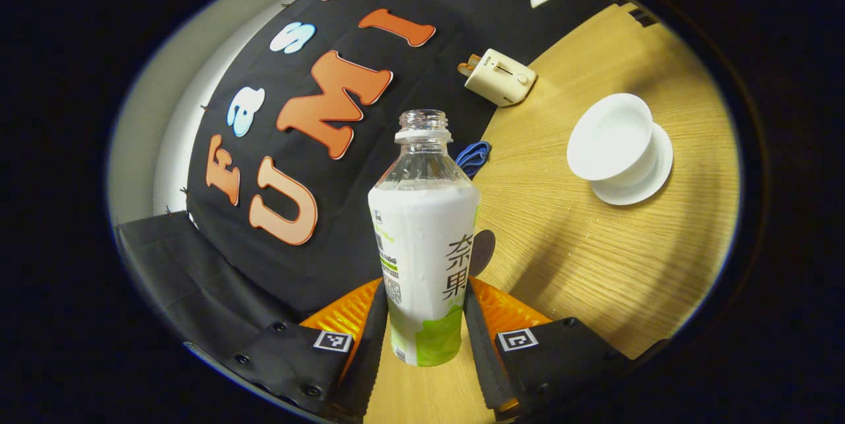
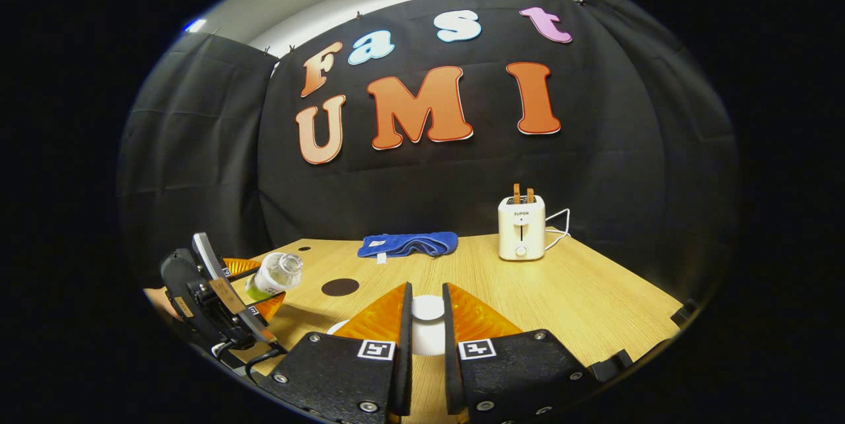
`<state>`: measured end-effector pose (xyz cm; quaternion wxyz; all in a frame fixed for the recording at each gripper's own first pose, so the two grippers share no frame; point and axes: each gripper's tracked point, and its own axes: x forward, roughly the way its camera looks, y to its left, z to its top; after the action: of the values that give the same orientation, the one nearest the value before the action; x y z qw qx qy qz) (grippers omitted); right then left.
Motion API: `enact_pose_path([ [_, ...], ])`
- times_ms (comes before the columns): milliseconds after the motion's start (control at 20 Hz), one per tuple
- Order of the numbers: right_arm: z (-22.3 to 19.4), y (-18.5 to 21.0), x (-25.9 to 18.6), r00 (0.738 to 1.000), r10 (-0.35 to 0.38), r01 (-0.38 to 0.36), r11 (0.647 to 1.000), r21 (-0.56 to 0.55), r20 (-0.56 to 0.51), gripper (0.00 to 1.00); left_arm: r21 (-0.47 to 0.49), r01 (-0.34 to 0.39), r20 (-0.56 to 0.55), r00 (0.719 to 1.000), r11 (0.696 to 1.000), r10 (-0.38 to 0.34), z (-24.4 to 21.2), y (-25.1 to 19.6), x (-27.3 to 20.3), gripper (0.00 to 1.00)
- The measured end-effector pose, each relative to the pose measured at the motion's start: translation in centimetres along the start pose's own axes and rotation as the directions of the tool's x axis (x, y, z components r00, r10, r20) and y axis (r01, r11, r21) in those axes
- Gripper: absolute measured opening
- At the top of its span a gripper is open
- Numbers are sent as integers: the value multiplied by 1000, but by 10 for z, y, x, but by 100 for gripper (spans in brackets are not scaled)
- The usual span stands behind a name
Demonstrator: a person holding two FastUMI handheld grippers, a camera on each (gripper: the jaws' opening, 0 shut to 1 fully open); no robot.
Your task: Open the teacup lid with one hand, grasp the water bottle and pour water into the teacup with the other hand; after pouring, place the water bottle on the coaster and then close the teacup lid.
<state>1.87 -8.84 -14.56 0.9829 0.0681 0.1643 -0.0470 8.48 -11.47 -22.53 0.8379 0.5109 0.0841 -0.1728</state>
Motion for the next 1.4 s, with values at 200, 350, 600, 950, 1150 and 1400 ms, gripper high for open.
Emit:
enact_pose_path([
  [200,1,-4,-1,1000,-10,10,1000,-22,3,20,105,-1,3,1000,995,0,3,-1,2,62],
  [350,0,-7,0,1000,-13,13,1000,-14,3,20,175,4,13,1000,985,-6,3,2,-5,62],
  [600,-1,-8,0,1000,-16,16,1000,-22,3,20,289,12,14,1000,957,-16,5,-2,-1,65],
  [950,-4,-5,0,1000,-7,7,999,-32,-3,20,430,13,23,999,903,-26,10,-4,-3,65],
  [1150,-6,-6,0,1000,-5,5,999,-34,-6,21,503,9,31,999,864,-28,9,-5,-1,65],
  [1400,-9,-9,1,1000,-10,9,999,-33,-12,21,572,-9,48,999,820,-22,15,1,0,65],
])
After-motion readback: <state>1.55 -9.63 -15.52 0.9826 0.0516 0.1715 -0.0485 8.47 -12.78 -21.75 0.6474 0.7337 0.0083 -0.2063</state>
